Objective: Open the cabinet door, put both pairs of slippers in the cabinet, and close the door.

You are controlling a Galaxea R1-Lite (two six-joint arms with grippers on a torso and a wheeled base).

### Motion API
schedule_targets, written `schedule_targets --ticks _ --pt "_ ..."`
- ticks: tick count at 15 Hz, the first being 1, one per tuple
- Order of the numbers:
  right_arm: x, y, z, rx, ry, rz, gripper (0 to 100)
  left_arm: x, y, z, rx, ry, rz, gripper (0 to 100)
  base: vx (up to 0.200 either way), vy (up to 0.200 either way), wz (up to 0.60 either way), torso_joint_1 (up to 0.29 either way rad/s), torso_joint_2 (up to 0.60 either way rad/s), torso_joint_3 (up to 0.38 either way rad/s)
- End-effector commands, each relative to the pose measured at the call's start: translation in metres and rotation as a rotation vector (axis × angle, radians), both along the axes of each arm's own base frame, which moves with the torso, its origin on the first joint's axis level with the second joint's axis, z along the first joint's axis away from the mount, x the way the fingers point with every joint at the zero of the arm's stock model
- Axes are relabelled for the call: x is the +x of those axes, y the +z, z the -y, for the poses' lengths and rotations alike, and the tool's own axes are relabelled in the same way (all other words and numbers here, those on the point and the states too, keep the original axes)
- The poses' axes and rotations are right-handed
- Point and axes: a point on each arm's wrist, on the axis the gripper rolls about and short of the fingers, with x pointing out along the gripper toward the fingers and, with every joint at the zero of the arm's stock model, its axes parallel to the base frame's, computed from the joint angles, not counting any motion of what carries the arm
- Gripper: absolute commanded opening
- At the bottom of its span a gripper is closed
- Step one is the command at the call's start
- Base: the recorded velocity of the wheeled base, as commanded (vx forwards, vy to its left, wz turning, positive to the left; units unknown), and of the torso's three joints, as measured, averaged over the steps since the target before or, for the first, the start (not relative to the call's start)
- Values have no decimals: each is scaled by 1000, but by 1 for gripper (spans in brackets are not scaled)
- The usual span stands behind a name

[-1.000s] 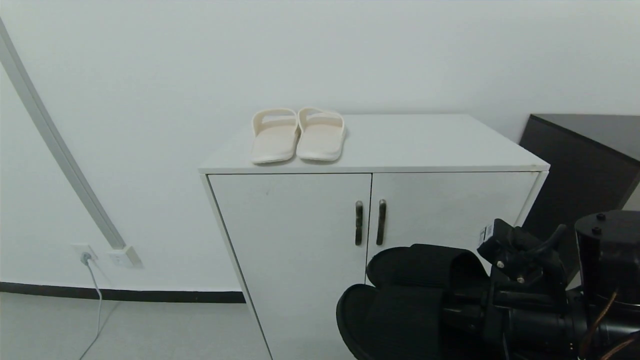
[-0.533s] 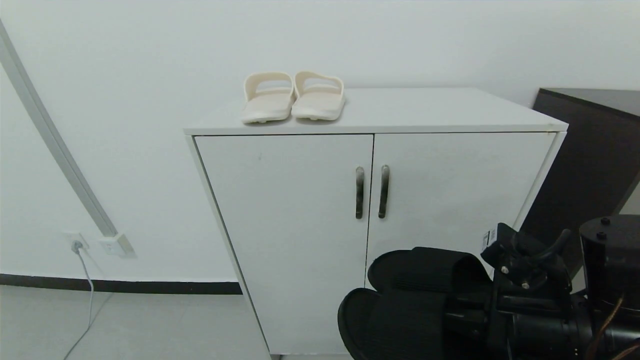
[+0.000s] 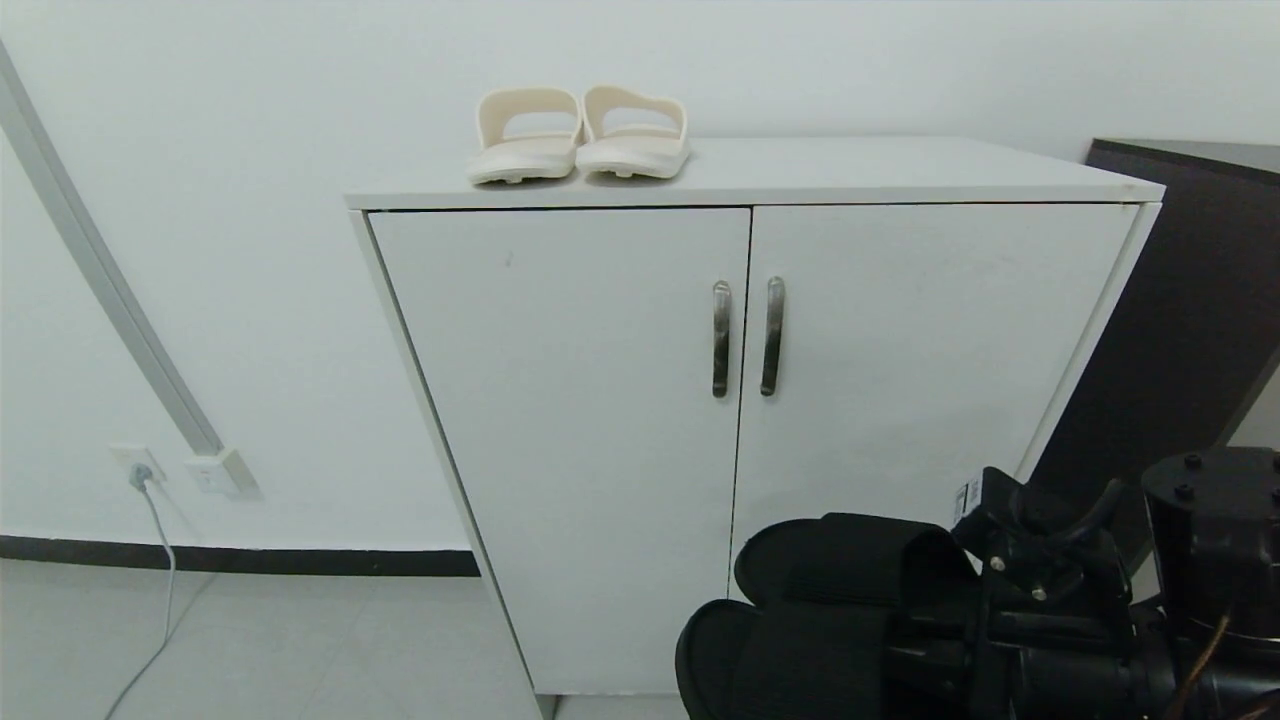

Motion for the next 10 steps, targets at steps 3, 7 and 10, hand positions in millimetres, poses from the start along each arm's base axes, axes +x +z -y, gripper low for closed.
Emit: schedule_targets --ticks 3,7,10 --pt "2 -8 -2 -10 0 -9 0 15 71 5 -93 -233 -54 100 0 0 0 0 0 0" --pt "1 -9 -1 15 -2 20 0 38 73 10 -120 -470 -199 100 0 0 0 -7 93 72" --pt "0 -11 -1 10 5 13 0 63 91 12 -135 -534 -243 100 0 0 0 1 28 12"
